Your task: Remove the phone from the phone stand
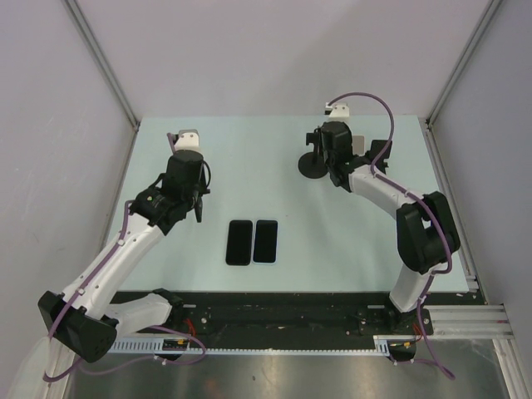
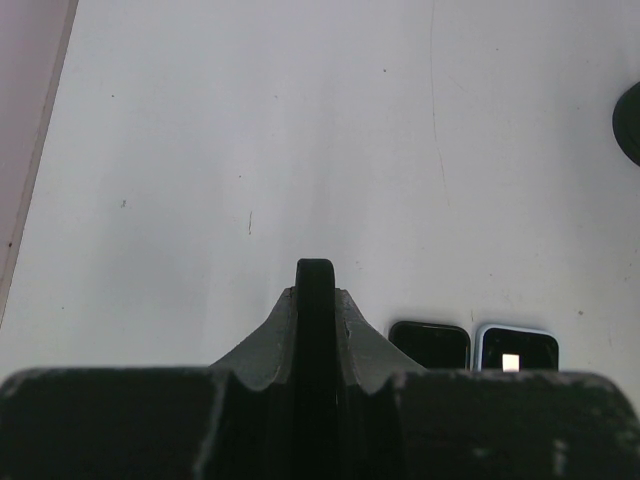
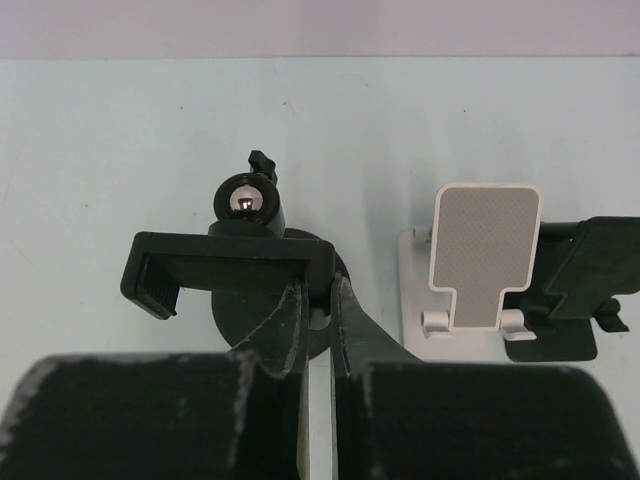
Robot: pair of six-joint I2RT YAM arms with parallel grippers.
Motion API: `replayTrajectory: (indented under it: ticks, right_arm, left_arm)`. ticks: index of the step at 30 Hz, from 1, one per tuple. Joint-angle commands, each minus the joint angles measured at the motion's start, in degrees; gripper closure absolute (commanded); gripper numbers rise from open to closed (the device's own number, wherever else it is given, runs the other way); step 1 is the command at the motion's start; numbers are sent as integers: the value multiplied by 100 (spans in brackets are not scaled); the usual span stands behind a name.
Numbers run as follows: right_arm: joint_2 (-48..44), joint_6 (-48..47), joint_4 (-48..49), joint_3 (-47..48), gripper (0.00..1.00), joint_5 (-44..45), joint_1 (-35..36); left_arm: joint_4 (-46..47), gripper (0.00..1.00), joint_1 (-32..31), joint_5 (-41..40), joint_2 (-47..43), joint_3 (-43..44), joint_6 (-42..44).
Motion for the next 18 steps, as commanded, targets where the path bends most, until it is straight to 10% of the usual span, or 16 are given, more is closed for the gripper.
replayTrajectory:
  ticks: [1,10,18]
  right_arm:
    - [-224,371,384,-209,100,-132,-56]
    - [-277,186,569,-288,98,-132,-82]
    - [-918,-288,411,-288,55,79,199]
  left_arm:
    - [380,100,50,5,-102,48,-32]
    - [389,100,50,-3,-102,48,-67]
    - [389,100,67,225,-93,4,-409]
